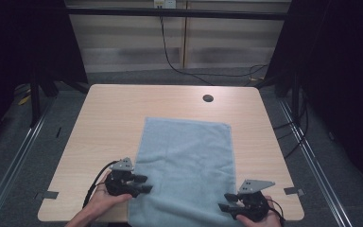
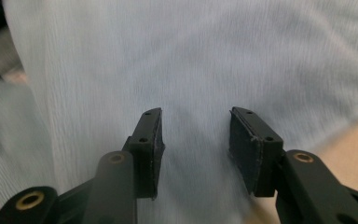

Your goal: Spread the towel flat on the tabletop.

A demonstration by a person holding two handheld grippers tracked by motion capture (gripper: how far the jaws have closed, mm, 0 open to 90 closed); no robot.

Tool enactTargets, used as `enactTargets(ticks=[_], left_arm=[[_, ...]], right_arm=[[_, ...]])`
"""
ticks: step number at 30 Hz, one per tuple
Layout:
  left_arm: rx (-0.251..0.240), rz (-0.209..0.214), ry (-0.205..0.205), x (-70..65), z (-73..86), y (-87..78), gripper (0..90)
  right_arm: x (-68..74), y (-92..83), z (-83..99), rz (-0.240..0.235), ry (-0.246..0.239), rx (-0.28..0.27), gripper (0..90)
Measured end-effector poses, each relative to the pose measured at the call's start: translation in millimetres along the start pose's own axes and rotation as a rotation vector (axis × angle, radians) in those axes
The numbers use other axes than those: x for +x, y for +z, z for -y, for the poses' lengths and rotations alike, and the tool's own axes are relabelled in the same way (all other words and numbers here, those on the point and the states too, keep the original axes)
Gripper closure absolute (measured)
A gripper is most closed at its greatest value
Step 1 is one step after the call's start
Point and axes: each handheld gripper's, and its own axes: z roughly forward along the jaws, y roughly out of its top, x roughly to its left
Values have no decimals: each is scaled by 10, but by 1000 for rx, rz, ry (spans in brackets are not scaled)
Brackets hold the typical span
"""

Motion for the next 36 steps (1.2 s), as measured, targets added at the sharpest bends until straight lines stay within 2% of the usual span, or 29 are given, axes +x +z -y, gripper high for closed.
enactTargets(ticks=[1,3,4,6,8,9,11,13,14,16,17,18,19,21,22,26,28,29,34,36], left_arm=[[12,18,17,-71,35,-19,529],[18,34,12,-142,85,-51,530],[23,44,10,-163,101,-82,532],[-3,51,-1,-131,81,-124,535],[-29,34,-24,-38,24,-138,531],[-41,20,-39,50,-30,-136,529],[-55,-28,-52,193,-124,-129,530],[-75,-48,-65,318,-208,-109,529],[-86,-78,-70,396,-271,-95,528],[-102,-83,-102,517,-348,-69,525],[-116,-112,-97,559,-371,-60,520],[-133,-115,-120,604,-376,-49,519],[-120,-110,-132,646,-383,-32,517],[-106,-153,-118,684,-384,-2,505],[-106,-155,-128,715,-368,13,501],[-87,-164,-117,723,-349,46,494],[-62,-172,-99,706,-331,89,493],[-67,-174,-85,680,-317,102,492],[-55,-133,-56,521,-223,67,490],[-47,-129,-50,456,-182,38,490]], right_arm=[[-39,1,-34,-6,11,-12,553],[-142,29,-167,5,13,-43,553],[-179,43,-215,1,11,-50,553],[-276,106,-346,9,9,-76,553],[-385,188,-487,16,15,-80,550],[-423,216,-531,25,18,-82,548],[-534,292,-649,35,26,-82,548],[-615,344,-722,43,39,-87,545],[-668,378,-756,43,38,-88,542],[-755,448,-811,59,46,-86,531],[-803,495,-825,69,54,-82,526],[-832,534,-832,82,57,-65,522],[-850,568,-828,102,52,-52,522],[-863,617,-807,103,52,-27,522],[-846,646,-781,111,47,-2,522],[-772,613,-721,119,26,10,523],[-731,582,-671,119,15,7,525],[-715,559,-639,111,22,2,525],[-588,433,-482,69,34,7,526],[-551,398,-425,49,35,0,526]])
